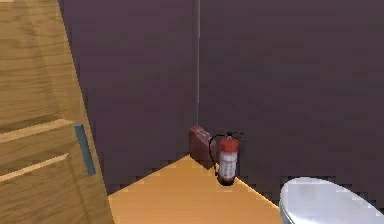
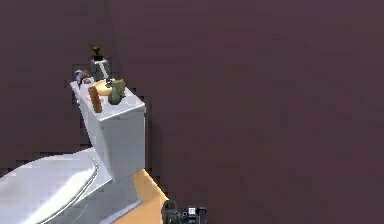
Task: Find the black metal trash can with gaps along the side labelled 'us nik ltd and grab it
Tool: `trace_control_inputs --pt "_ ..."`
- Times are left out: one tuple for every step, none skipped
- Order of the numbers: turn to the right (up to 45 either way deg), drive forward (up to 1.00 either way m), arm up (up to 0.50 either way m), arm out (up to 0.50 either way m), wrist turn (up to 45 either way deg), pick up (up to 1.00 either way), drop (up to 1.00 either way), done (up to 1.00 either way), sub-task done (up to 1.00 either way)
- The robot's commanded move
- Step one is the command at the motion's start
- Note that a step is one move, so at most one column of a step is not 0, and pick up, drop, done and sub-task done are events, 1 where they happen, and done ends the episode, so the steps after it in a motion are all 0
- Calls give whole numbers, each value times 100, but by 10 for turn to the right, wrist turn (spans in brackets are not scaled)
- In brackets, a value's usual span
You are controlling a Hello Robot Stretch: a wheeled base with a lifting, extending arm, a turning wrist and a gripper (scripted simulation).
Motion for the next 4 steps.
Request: trace_control_inputs --pt "0 0 0 0 450 0 0 0 0" --pt "0 0 0 0 450 0 0 0 0" --pt "0 0 0 0 120 0 0 0 0" --pt "0 0 -30 0 0 0 0 0 0"
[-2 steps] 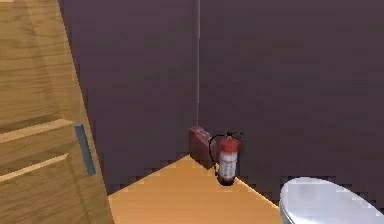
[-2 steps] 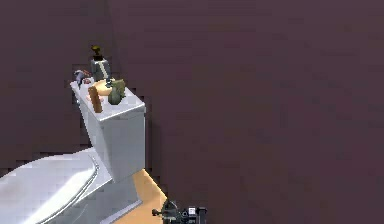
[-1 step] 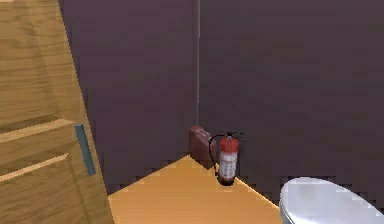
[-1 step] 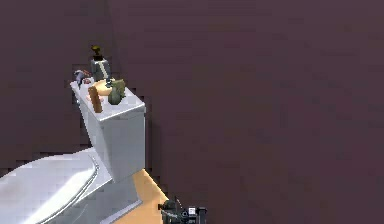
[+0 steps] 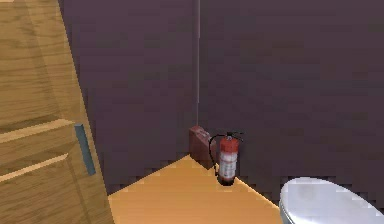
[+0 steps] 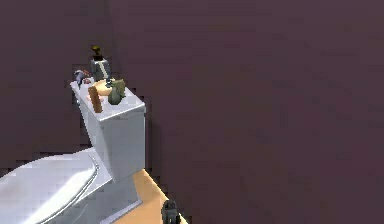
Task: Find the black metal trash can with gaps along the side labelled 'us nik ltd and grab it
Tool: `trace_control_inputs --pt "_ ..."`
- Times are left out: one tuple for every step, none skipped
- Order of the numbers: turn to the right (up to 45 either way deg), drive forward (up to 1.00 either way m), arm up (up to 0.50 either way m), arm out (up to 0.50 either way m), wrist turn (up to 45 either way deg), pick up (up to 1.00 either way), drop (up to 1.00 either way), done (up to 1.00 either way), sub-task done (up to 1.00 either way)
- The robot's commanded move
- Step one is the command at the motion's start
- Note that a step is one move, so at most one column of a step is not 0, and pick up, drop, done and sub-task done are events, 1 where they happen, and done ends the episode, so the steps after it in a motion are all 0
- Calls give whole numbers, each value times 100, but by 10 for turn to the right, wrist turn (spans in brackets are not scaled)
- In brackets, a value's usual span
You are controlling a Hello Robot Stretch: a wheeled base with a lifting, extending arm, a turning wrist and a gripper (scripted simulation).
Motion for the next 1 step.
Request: trace_control_inputs --pt "0 0 0 0 0 100 0 0 0"
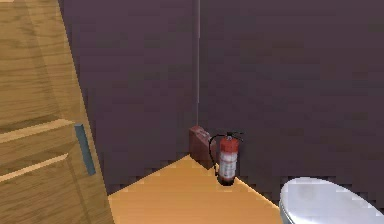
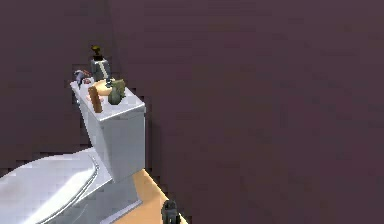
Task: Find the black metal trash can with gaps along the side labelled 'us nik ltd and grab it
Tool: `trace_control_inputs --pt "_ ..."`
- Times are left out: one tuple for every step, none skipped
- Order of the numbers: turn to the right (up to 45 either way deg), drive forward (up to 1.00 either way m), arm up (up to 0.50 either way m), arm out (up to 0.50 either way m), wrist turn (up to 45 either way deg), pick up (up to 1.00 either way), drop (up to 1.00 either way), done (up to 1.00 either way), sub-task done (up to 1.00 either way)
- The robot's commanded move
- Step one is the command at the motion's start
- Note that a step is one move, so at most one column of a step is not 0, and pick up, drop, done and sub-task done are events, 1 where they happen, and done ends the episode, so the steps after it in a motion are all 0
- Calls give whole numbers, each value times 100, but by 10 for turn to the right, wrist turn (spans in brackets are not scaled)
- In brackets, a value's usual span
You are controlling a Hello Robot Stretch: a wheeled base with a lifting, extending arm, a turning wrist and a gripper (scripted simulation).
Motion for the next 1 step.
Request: trace_control_inputs --pt "0 0 10 0 0 0 0 0 0"
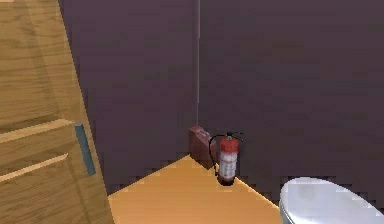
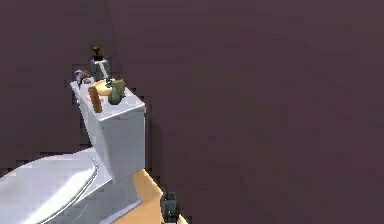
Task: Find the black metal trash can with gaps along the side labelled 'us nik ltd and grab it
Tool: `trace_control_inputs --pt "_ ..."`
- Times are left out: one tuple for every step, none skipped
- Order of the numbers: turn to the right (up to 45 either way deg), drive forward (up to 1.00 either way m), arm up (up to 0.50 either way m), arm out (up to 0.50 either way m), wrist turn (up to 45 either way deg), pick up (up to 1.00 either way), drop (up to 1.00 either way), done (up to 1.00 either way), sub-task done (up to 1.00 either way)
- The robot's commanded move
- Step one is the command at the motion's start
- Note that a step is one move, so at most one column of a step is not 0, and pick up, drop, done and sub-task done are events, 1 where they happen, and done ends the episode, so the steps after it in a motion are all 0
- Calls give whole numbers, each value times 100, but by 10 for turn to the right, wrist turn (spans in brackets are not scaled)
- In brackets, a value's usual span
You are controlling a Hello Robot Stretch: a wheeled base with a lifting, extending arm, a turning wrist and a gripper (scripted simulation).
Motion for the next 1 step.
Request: trace_control_inputs --pt "0 0 0 0 0 0 0 100 0"
